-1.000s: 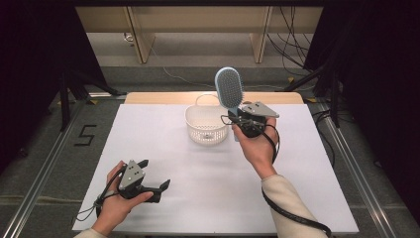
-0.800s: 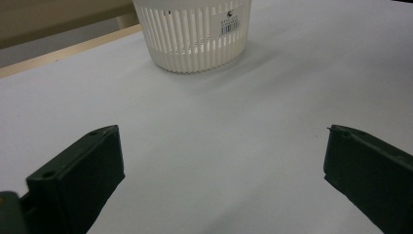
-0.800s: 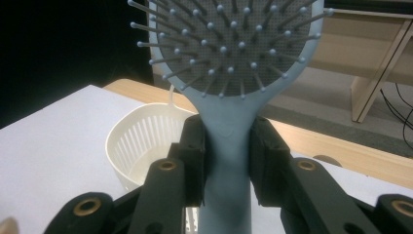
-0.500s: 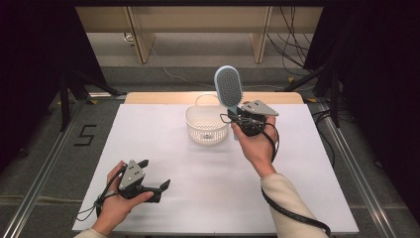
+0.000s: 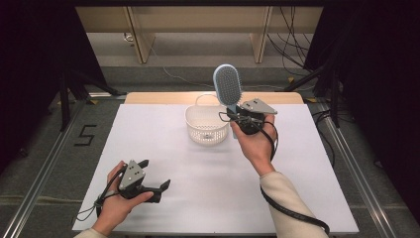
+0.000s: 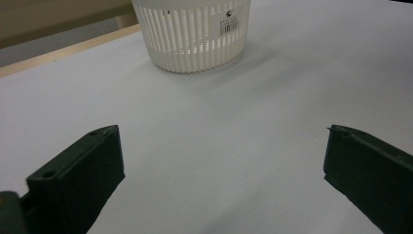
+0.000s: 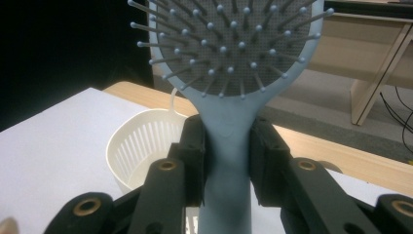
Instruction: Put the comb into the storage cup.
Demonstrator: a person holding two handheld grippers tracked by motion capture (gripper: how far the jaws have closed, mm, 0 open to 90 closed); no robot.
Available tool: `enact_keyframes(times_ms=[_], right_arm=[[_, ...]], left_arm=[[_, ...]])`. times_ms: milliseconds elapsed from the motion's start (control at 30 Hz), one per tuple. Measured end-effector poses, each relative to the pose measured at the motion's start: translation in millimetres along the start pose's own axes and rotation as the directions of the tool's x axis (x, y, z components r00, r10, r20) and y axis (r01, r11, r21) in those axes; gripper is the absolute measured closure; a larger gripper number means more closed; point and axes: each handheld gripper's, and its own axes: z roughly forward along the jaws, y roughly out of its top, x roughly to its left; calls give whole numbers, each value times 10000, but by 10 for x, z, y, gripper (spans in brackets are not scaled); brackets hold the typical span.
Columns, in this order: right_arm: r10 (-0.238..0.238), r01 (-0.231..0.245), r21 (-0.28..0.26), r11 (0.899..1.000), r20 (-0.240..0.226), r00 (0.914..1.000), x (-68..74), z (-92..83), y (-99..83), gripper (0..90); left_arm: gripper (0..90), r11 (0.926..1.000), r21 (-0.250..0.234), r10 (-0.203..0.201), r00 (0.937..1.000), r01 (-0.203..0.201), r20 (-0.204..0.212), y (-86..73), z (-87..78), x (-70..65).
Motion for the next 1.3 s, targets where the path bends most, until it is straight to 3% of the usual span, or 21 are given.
enact_keyframes(times_ms=[1300], right_arm=[[12, -11, -123, 9999, 110, 9999, -19, 56, 79, 706]], left_arm=[[5, 10000, -10, 2, 10000, -2, 9, 1, 0, -1]])
